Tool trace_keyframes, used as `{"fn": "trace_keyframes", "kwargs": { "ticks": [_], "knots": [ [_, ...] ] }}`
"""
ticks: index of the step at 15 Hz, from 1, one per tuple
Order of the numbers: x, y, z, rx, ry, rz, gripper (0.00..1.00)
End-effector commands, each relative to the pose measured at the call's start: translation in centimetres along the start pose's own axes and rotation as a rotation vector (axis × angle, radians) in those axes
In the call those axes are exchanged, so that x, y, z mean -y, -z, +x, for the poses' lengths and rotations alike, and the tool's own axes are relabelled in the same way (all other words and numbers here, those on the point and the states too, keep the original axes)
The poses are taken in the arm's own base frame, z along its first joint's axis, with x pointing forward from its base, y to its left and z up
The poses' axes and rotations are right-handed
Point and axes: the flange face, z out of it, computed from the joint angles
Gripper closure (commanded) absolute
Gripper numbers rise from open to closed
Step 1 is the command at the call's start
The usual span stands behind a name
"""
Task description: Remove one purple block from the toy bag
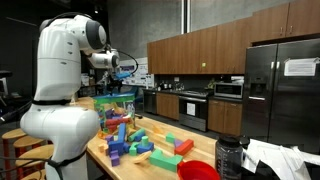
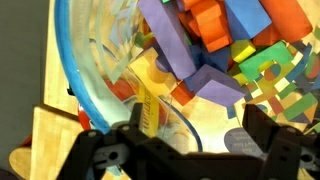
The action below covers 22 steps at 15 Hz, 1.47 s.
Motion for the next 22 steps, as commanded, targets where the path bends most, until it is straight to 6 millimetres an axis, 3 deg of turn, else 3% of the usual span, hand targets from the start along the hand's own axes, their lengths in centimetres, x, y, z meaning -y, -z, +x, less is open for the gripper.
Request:
{"fn": "trace_keyframes", "kwargs": {
  "ticks": [1,22],
  "knots": [
    [0.9,-0.5,0.6,-0.01,-0.016,0.031,0.0],
    [5.1,-10.3,3.2,0.055,0.045,0.094,0.0]
  ]
}}
